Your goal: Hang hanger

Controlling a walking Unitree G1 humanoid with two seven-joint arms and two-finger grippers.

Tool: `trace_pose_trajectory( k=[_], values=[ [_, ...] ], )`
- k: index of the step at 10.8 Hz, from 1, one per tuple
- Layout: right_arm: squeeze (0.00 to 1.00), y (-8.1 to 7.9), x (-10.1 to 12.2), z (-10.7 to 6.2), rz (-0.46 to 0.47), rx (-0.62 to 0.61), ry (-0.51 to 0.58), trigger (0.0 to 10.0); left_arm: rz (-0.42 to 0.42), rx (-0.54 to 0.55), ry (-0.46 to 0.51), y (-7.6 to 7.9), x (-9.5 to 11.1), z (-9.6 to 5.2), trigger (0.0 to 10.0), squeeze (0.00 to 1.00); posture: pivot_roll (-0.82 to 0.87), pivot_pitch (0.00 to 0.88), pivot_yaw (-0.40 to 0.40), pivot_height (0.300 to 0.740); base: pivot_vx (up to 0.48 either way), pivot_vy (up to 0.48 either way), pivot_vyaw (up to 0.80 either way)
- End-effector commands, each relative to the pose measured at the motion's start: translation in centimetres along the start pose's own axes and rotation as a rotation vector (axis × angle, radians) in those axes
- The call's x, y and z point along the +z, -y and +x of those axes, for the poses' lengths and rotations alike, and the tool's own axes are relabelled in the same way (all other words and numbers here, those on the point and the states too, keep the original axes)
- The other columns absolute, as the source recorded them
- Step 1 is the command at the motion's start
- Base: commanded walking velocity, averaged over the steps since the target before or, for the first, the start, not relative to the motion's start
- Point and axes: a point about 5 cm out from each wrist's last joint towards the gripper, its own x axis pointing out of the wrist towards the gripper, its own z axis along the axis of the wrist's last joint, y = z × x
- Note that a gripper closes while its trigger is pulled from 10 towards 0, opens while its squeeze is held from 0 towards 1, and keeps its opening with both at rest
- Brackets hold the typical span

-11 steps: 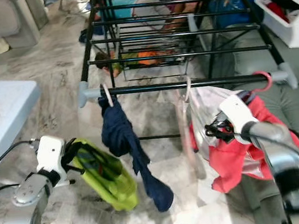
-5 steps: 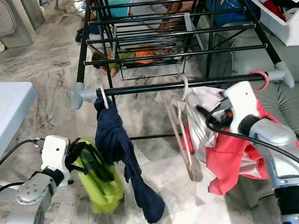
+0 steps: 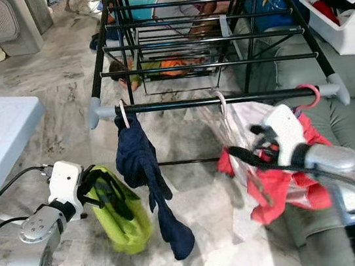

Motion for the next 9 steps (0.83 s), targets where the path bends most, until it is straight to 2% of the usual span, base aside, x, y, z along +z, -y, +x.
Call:
trace_pose_trajectory(
  k=[1, 2, 4, 8, 9],
  values=[
    [1.0, 0.9, -0.2, -0.1, -0.04, -0.047, -0.046, 10.0, 0.007, -0.002, -0.002, 0.1, 0.1, 0.0, 10.0, 0.0, -0.06, 0.065, -0.018, 0.74, 0.0, 0.0, 0.0],
    [1.0, 1.0, -0.6, -0.1, -0.042, -0.056, -0.067, 10.0, 0.006, -0.002, -0.003, 0.1, 0.1, 0.0, 10.0, 0.0, -0.06, 0.065, -0.018, 0.74, 0.0, 0.0, 0.0],
    [0.0, -0.2, -2.4, 0.7, -0.025, 0.013, -0.12, 10.0, 0.008, -0.006, -0.01, 0.1, 0.0, 0.0, 10.0, 0.0, -0.06, 0.066, -0.016, 0.74, 0.0, 0.0, 0.0],
    [0.0, 0.1, -3.1, 1.9, -0.013, 0.015, -0.122, 10.0, 0.009, -0.01, -0.023, 0.2, -0.1, 0.0, 10.0, 0.0, -0.05, 0.074, -0.017, 0.74, 0.0, 0.0, 0.0],
    [0.0, 0.2, -4.0, 2.1, -0.006, 0.008, -0.173, 4.5, 0.01, -0.011, -0.027, 0.2, -0.2, 0.0, 10.0, 0.0, -0.05, 0.074, -0.017, 0.74, 0.0, 0.0, 0.0]
  ],
)
